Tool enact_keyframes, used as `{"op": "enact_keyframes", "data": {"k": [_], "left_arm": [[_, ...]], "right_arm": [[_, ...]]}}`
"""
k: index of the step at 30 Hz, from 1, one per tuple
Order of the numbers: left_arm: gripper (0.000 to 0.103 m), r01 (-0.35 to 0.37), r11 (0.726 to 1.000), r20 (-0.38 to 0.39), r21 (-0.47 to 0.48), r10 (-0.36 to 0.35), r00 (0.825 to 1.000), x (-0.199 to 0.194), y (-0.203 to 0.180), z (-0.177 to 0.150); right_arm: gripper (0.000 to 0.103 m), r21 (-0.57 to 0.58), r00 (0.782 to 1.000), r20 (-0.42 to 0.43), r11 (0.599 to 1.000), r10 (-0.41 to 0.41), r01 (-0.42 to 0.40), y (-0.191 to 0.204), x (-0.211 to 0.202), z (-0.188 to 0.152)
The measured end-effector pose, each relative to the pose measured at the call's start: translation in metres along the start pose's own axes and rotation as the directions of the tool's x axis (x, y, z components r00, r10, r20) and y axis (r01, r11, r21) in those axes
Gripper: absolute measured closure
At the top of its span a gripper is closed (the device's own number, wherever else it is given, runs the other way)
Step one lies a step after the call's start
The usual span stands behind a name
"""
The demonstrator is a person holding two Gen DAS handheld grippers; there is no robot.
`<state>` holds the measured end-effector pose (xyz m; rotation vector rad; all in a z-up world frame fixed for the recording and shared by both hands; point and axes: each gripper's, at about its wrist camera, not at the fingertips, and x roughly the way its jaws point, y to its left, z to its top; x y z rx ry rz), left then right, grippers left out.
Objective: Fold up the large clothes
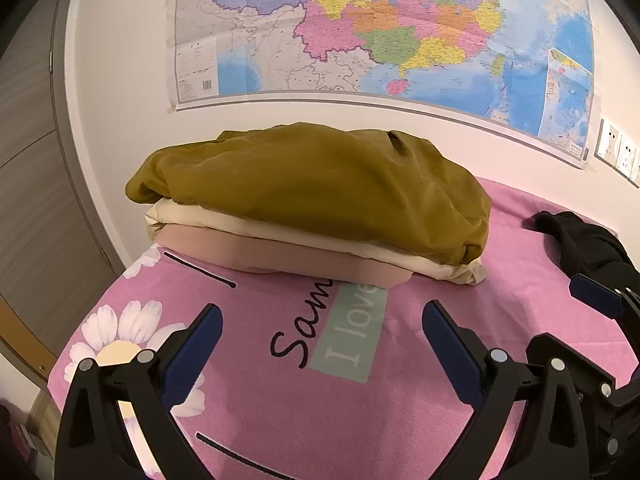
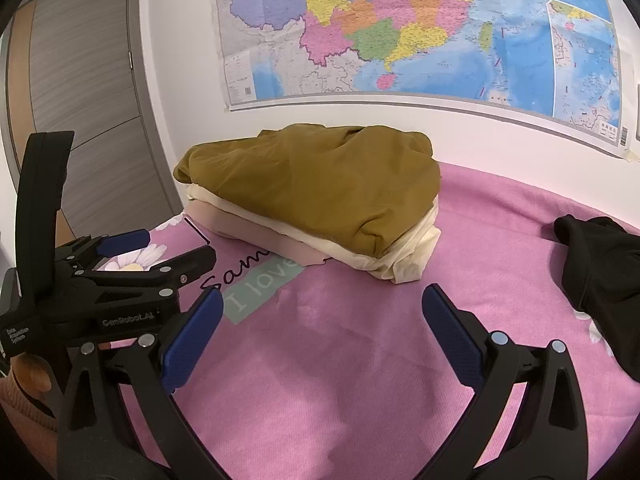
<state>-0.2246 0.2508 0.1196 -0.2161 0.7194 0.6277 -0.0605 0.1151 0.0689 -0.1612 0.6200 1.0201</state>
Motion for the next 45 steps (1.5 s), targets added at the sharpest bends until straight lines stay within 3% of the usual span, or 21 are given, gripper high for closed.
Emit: {"op": "enact_keyframes", "data": {"k": [45], "left_arm": [[0.007, 0.005, 1.0, -0.016, 0.008, -0.005, 1.0, 0.0037, -0.004, -0.0011]], "right_arm": [[0.005, 0.02, 1.0, 0.001, 1.0, -0.005, 0.005, -0.0007, -0.0024, -0.0025]]}}
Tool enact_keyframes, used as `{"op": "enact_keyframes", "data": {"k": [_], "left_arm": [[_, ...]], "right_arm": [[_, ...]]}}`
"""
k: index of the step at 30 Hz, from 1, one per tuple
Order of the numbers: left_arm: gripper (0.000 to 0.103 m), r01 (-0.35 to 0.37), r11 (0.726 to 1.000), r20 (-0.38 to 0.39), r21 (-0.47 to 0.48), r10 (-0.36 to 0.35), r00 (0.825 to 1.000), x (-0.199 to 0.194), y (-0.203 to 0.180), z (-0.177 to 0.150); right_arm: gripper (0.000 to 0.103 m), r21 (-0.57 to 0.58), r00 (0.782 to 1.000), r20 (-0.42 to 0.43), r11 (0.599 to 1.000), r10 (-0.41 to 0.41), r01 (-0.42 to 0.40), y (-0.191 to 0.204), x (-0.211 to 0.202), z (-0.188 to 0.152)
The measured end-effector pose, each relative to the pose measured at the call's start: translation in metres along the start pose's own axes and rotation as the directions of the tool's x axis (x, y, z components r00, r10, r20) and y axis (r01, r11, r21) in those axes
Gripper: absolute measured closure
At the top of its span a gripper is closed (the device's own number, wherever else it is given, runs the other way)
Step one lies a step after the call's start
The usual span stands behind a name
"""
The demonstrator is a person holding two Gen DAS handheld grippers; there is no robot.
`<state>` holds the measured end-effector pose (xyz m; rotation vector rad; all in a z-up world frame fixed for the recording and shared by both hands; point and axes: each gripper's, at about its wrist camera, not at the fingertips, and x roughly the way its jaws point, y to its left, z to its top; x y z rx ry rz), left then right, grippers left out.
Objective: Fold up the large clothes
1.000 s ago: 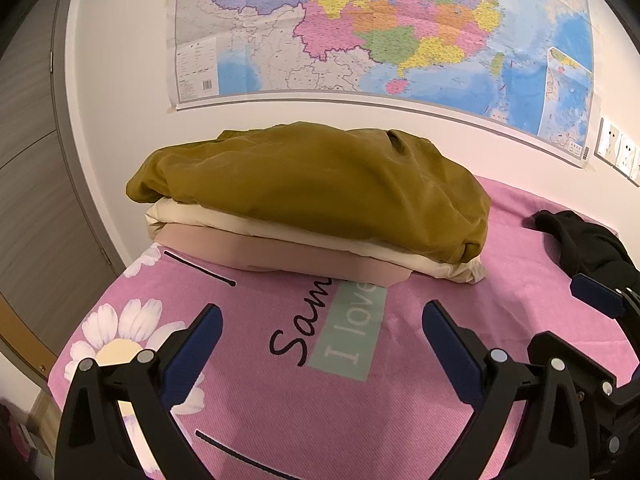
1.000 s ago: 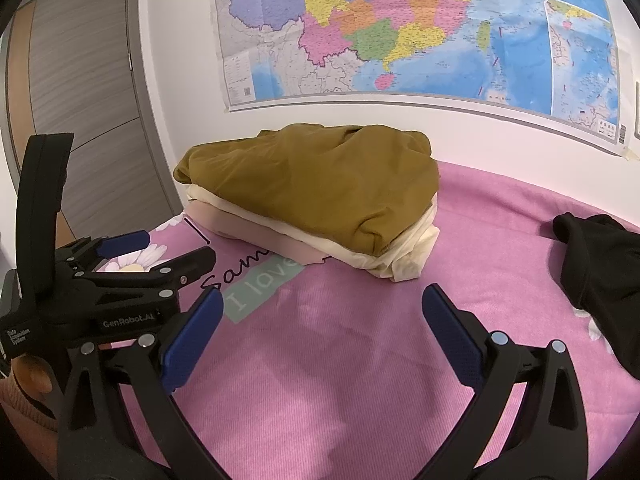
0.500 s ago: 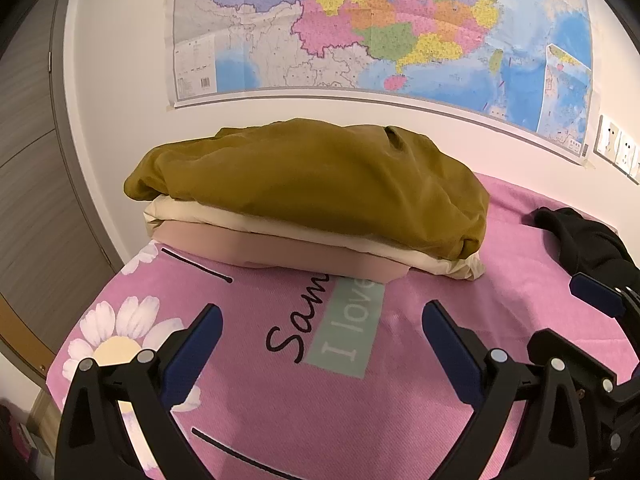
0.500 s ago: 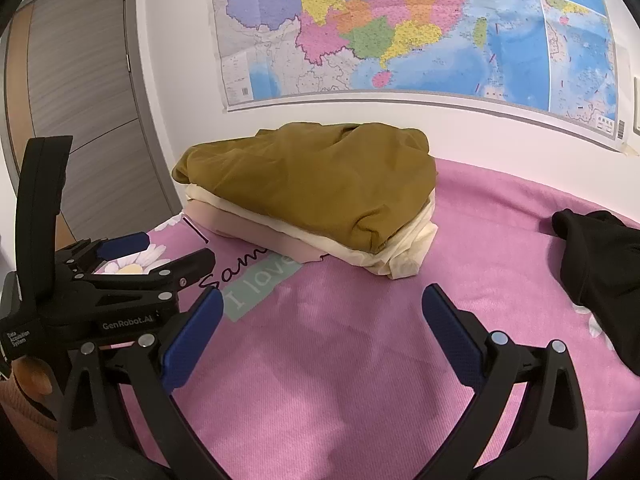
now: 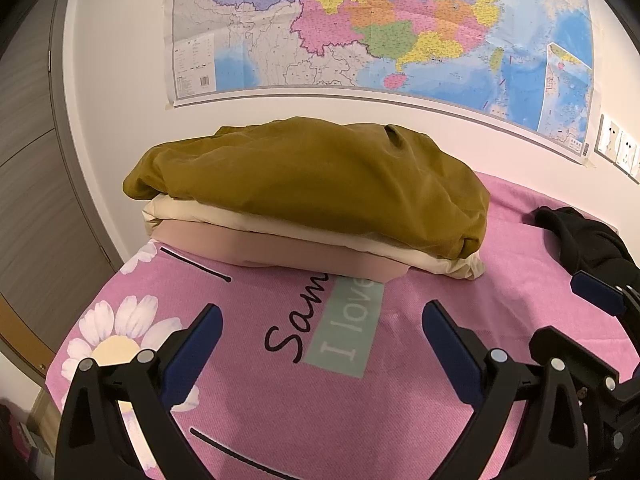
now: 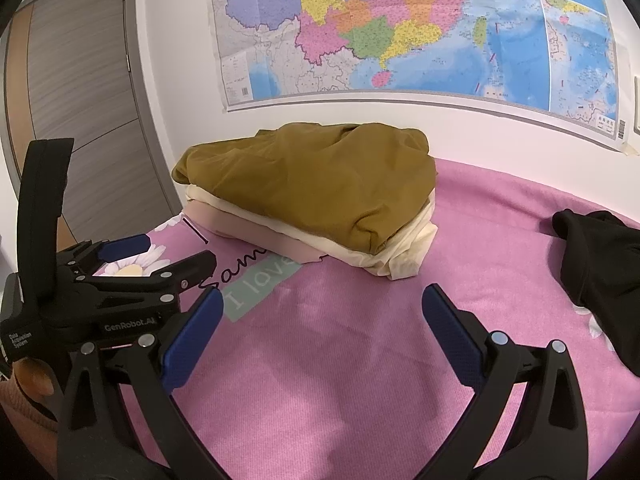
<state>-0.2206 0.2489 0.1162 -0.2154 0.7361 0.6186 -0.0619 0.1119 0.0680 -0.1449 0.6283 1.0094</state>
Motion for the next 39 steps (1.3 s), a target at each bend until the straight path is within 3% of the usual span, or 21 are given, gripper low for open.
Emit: {"op": "enact_keyframes", "data": {"k": [39], "left_arm": [[0.007, -0.001, 1.0, -0.009, 0.007, 0.002, 1.0, 0.0011, -0.0037, -0.0042]], "right_arm": [[0.005, 0.005, 1.0, 0.004, 1.0, 0.003, -0.003, -0.0017, 0.0, -0.0007]]}}
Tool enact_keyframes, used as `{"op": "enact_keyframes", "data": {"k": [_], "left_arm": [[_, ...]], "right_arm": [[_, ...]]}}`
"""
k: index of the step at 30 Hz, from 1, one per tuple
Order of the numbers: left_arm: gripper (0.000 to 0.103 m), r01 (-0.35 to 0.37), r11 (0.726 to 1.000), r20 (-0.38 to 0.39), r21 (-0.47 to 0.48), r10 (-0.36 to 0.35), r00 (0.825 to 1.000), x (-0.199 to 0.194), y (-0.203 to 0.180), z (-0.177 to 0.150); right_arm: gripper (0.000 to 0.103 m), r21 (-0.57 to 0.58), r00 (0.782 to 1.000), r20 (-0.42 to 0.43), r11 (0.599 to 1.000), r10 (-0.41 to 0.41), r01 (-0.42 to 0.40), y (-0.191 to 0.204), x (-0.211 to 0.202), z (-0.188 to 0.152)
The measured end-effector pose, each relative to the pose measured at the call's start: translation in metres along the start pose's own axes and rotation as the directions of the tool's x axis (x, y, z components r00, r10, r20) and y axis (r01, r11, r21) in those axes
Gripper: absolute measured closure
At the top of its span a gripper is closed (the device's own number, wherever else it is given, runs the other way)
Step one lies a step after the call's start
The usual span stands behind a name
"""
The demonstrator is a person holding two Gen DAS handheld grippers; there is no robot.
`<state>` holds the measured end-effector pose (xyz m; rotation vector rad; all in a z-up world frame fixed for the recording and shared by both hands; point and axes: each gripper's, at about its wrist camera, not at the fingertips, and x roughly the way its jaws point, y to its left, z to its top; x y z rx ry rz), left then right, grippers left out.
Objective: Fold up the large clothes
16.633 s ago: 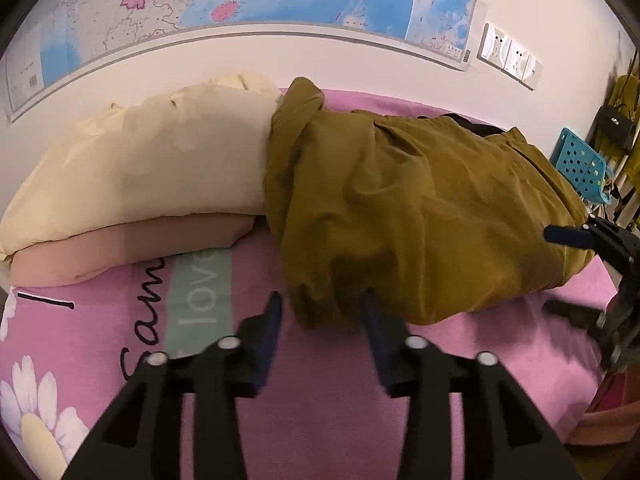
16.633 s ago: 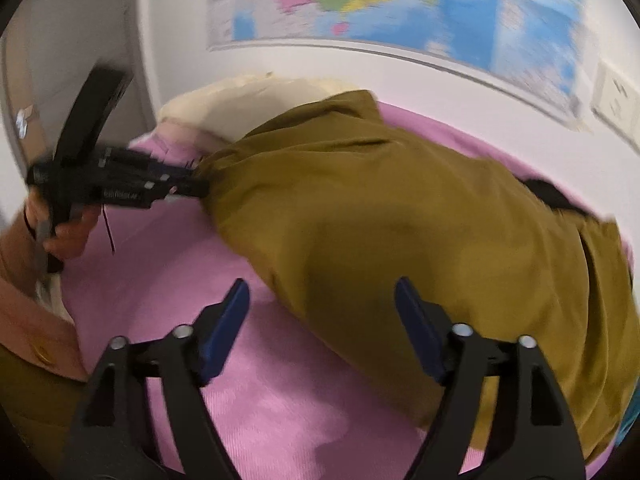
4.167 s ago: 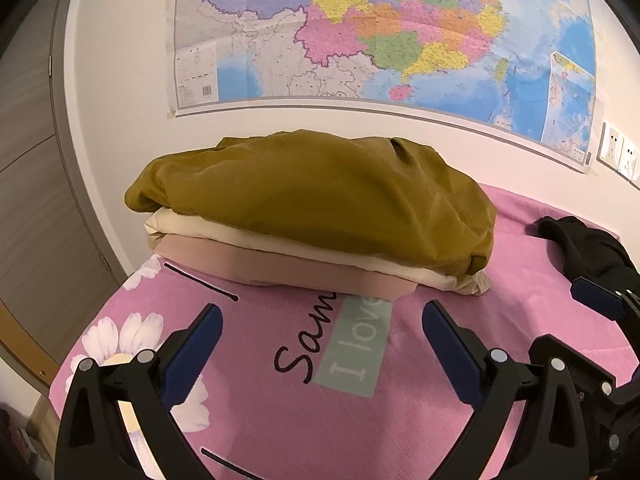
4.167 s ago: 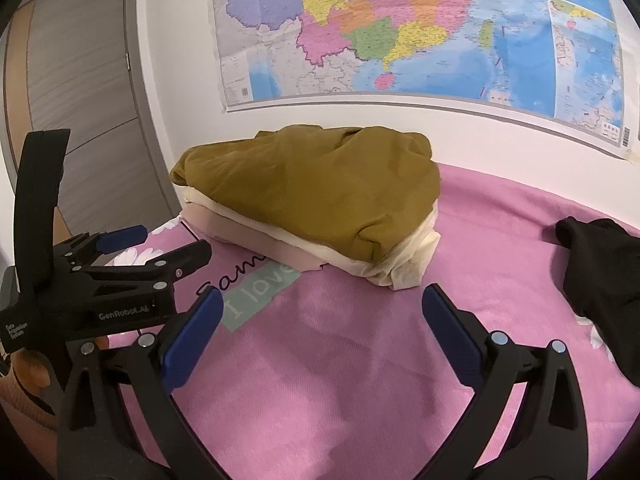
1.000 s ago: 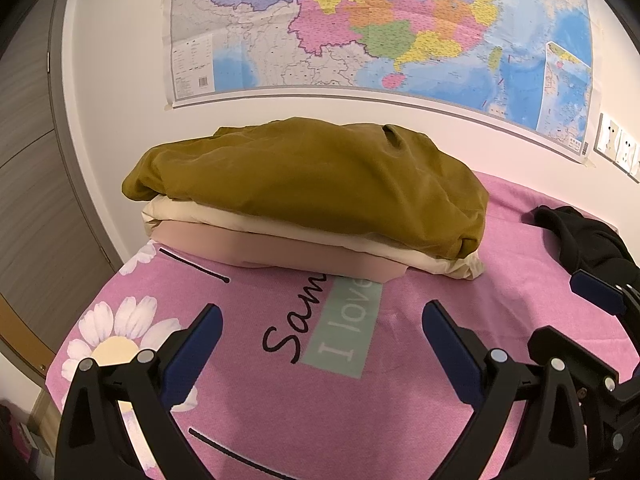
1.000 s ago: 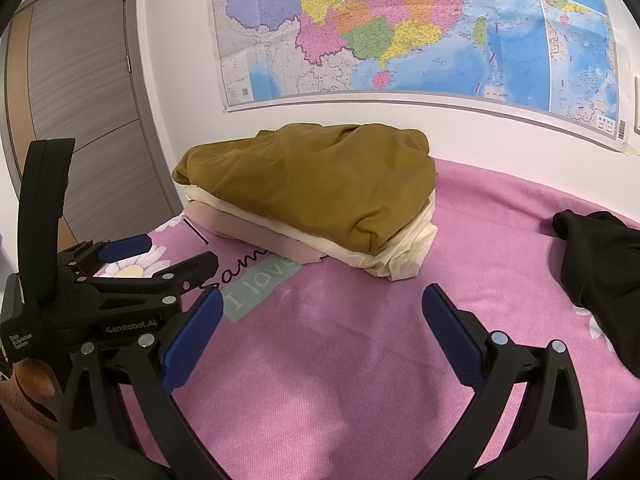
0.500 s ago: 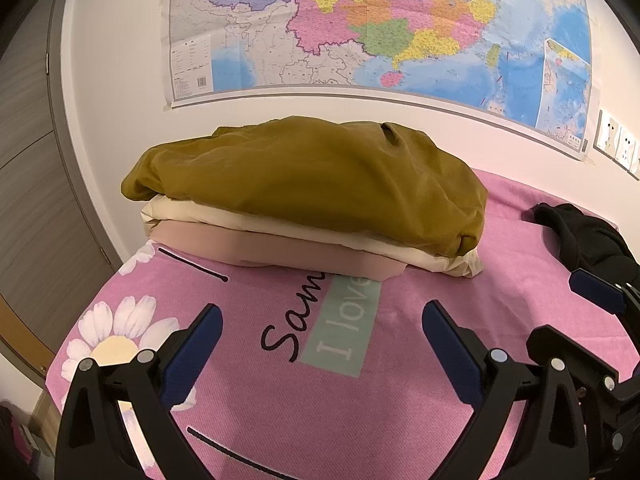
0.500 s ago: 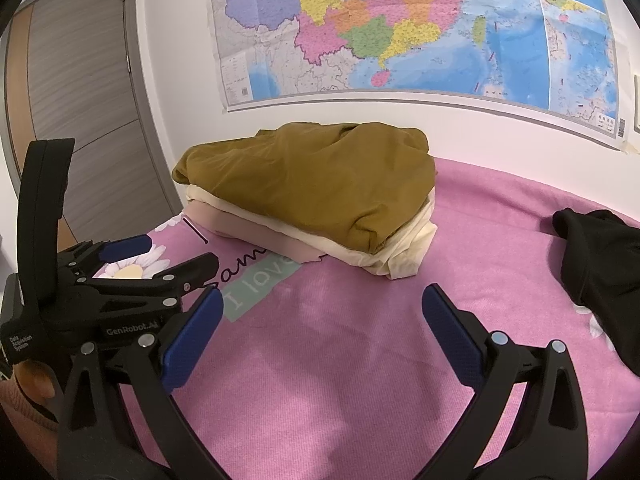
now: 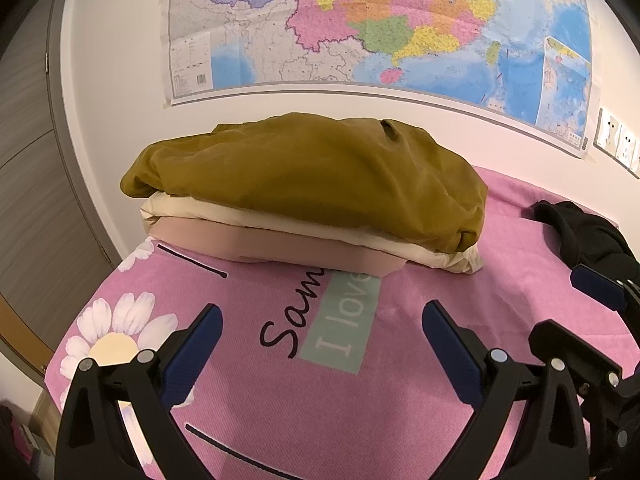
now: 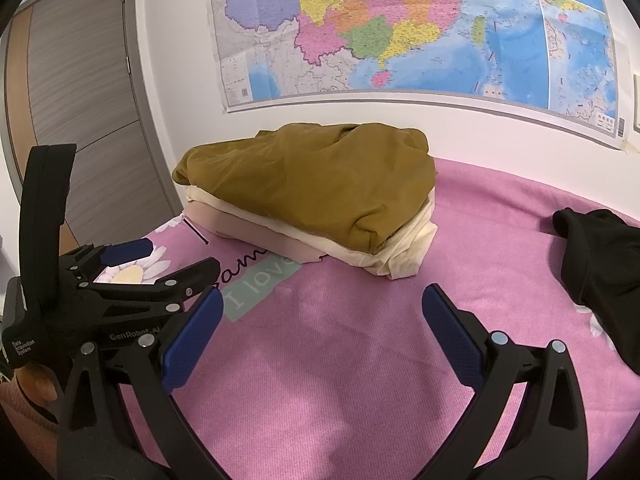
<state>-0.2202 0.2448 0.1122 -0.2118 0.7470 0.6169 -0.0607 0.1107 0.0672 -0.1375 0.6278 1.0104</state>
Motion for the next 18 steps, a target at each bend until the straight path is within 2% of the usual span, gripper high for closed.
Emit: {"op": "enact_keyframes", "data": {"k": [18], "left_arm": [[0.007, 0.002, 1.0, -0.007, 0.007, -0.002, 1.0, 0.0017, -0.0015, -0.0017]], "right_arm": [[0.005, 0.007, 1.0, 0.004, 1.0, 0.003, -0.003, -0.0035, -0.001, -0.0027]]}}
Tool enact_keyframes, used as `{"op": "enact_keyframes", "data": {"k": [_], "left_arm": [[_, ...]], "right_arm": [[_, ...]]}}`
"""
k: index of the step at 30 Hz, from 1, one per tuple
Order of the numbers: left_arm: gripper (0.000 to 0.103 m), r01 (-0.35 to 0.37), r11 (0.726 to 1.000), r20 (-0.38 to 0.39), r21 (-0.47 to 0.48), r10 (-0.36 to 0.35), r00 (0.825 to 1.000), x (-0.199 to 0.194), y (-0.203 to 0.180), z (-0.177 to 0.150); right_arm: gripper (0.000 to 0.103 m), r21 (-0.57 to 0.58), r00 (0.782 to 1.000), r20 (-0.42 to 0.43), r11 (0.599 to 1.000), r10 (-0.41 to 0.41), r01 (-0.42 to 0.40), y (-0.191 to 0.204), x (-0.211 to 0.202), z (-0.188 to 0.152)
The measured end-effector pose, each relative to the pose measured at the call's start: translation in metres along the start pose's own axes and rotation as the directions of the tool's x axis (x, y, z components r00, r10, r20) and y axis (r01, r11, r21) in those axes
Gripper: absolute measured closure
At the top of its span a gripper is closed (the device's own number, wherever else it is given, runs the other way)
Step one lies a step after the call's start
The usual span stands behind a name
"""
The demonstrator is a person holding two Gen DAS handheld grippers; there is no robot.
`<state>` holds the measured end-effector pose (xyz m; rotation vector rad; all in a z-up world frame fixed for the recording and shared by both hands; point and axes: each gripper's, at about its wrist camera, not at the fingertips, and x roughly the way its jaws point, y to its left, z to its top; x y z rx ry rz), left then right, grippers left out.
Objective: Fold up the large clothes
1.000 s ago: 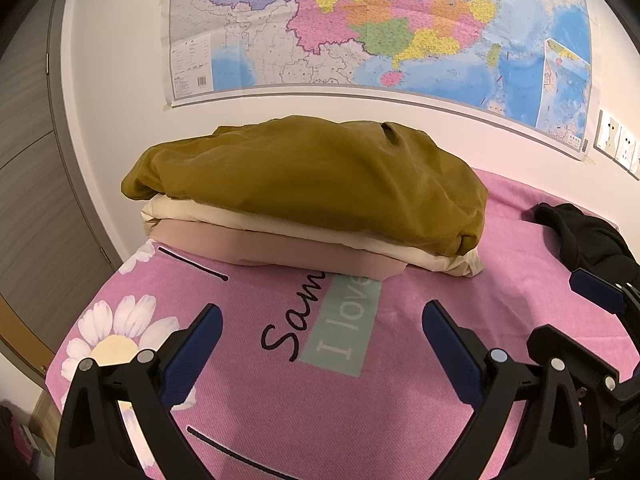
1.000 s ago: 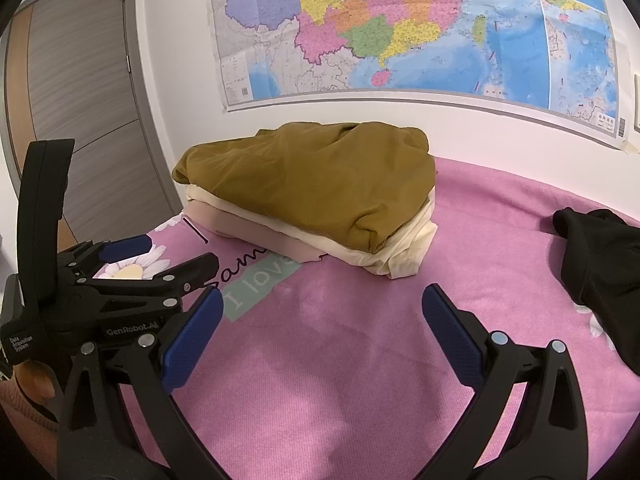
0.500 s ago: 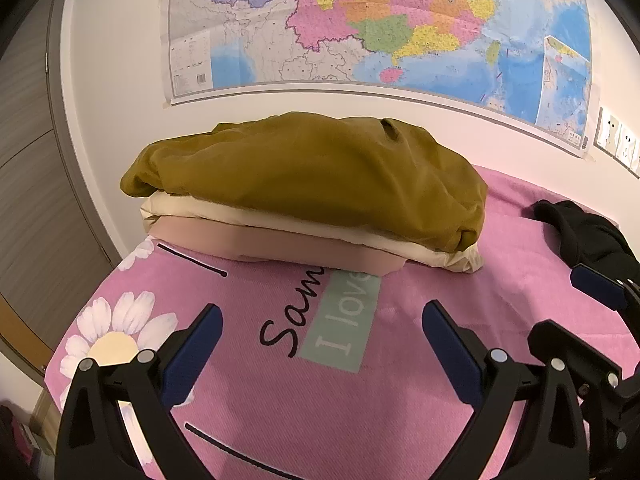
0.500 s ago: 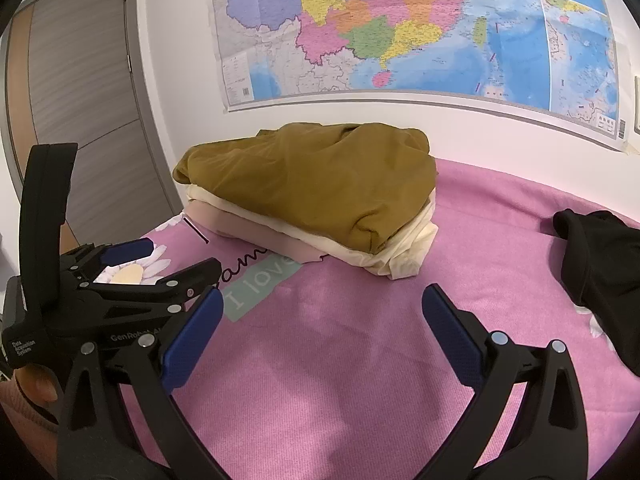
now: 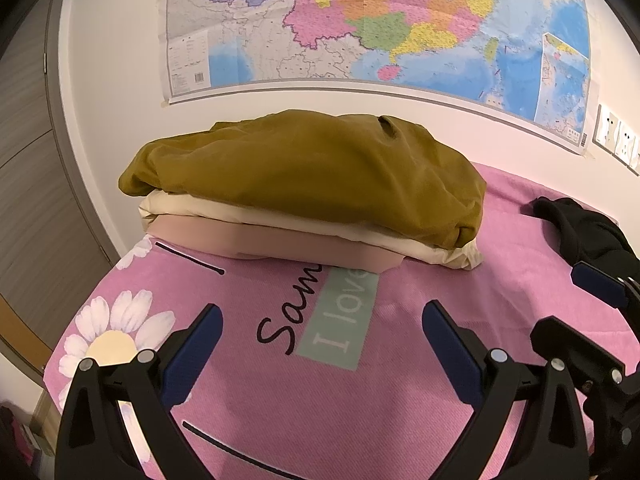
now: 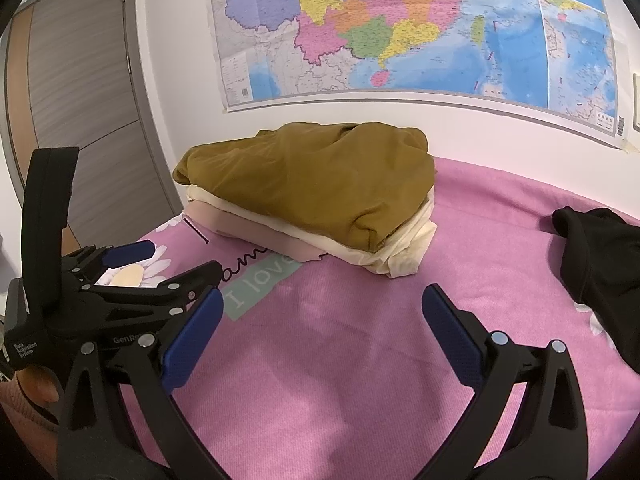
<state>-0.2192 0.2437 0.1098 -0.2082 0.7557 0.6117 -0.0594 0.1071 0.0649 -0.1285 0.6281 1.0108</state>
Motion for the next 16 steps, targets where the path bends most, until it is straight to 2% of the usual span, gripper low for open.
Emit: {"op": "enact_keyframes", "data": {"k": [2, 9, 16], "left_arm": [[0.007, -0.006, 1.0, 0.004, 0.007, 0.006, 1.0, 0.0, -0.002, -0.001], [0.007, 0.039, 0.997, 0.023, 0.061, -0.04, 0.999, -0.004, -0.022, -0.003], [0.007, 0.181, 0.98, -0.058, 0.087, -0.176, 0.983, 0.011, -0.062, -0.002]], "right_arm": [[0.005, 0.004, 1.0, 0.001, 1.0, -0.003, 0.003, -0.002, -0.002, -0.001], [0.005, 0.038, 0.999, 0.003, 0.999, -0.037, 0.037, -0.017, -0.014, -0.008], [0.005, 0.11, 0.988, 0.025, 0.982, -0.154, 0.151, -0.051, -0.045, -0.021]]}}
